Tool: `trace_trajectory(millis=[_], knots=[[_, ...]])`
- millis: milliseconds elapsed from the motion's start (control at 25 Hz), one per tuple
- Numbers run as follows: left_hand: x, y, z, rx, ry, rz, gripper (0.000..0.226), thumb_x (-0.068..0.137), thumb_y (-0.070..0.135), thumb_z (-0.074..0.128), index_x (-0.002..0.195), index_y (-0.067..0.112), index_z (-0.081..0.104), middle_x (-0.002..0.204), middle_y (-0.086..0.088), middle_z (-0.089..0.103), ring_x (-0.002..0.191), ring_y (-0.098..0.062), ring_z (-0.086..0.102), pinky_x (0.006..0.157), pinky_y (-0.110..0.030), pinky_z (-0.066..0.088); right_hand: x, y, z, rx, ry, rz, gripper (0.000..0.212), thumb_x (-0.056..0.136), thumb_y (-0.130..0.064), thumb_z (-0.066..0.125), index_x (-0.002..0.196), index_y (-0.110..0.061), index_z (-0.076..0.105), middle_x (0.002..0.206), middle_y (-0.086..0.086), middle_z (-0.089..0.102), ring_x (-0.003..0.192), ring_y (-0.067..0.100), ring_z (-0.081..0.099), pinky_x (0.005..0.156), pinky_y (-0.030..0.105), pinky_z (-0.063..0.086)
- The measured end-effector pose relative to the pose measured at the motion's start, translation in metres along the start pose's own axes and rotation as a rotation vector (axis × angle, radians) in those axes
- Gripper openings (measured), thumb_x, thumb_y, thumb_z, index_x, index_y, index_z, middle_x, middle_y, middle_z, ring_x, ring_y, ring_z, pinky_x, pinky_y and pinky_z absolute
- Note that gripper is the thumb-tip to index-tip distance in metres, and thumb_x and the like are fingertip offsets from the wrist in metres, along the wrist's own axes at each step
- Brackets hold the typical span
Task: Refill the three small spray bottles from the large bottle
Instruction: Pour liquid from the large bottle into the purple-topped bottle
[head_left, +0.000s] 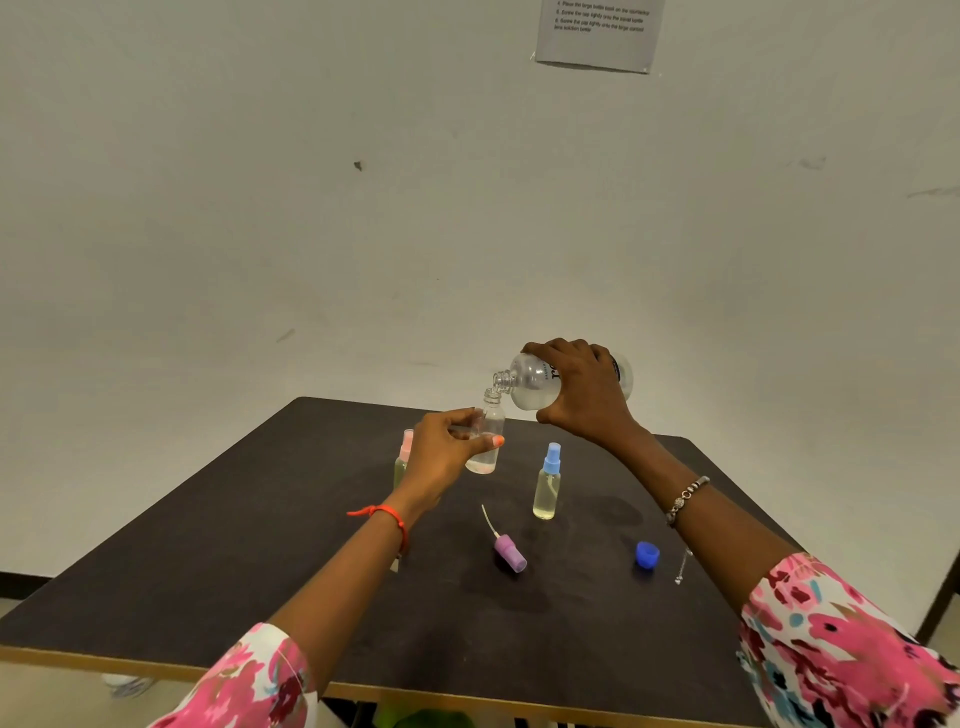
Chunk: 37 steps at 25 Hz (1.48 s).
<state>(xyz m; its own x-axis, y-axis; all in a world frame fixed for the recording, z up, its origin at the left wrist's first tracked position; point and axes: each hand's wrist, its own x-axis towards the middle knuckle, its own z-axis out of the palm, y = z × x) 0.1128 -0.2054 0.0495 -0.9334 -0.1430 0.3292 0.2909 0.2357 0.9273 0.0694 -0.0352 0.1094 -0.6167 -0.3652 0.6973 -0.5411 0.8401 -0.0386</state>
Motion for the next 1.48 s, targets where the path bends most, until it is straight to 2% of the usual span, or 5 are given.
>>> trace_trajectory(millis=[520, 840, 1200, 1480], knots=[[-0.0019, 0.0009, -0.0013, 0.008, 0.006, -0.002, 0.055, 0.075, 0.011, 0.073, 0.125, 0.003, 0.054, 0.128, -0.014, 0.059, 0.115, -0.025, 0.056, 0.093, -0.028, 0.043, 0.0, -0.0029, 0.0003, 0.004, -0.005, 0.003, 0.071, 0.056, -0.015, 0.078, 0.123, -0.018, 0.054, 0.114, 0.005, 0.062, 0.106, 0.029, 0.053, 0.096, 0.039, 0.03], [-0.0033, -0.0001, -0.0016, -0.012, 0.005, -0.01, 0.054, 0.073, 0.01, 0.074, 0.123, 0.003, 0.056, 0.123, -0.015, 0.062, 0.111, -0.025, 0.059, 0.095, -0.032, 0.046, -0.0013, -0.0022, 0.0, 0.003, 0.004, -0.008, 0.072, 0.055, -0.014, 0.078, 0.122, -0.017, 0.055, 0.113, 0.006, 0.062, 0.104, 0.03, 0.054, 0.095, 0.039, 0.031], [-0.0037, 0.002, 0.0004, -0.02, -0.002, -0.015, 0.053, 0.074, 0.009, 0.073, 0.124, 0.003, 0.055, 0.125, -0.016, 0.061, 0.111, -0.024, 0.058, 0.09, -0.027, 0.045, -0.0018, 0.0, 0.0005, 0.009, 0.01, -0.015, 0.072, 0.054, -0.015, 0.078, 0.122, -0.016, 0.055, 0.112, 0.007, 0.063, 0.103, 0.031, 0.054, 0.094, 0.041, 0.032], [-0.0046, 0.0031, 0.0011, -0.017, -0.007, -0.024, 0.053, 0.075, 0.008, 0.072, 0.125, 0.003, 0.054, 0.126, -0.016, 0.06, 0.114, -0.026, 0.058, 0.094, -0.031, 0.046, -0.0028, 0.0004, -0.0002, 0.006, 0.013, -0.018, 0.072, 0.054, -0.015, 0.078, 0.122, -0.016, 0.055, 0.113, 0.007, 0.063, 0.104, 0.031, 0.054, 0.094, 0.041, 0.032]])
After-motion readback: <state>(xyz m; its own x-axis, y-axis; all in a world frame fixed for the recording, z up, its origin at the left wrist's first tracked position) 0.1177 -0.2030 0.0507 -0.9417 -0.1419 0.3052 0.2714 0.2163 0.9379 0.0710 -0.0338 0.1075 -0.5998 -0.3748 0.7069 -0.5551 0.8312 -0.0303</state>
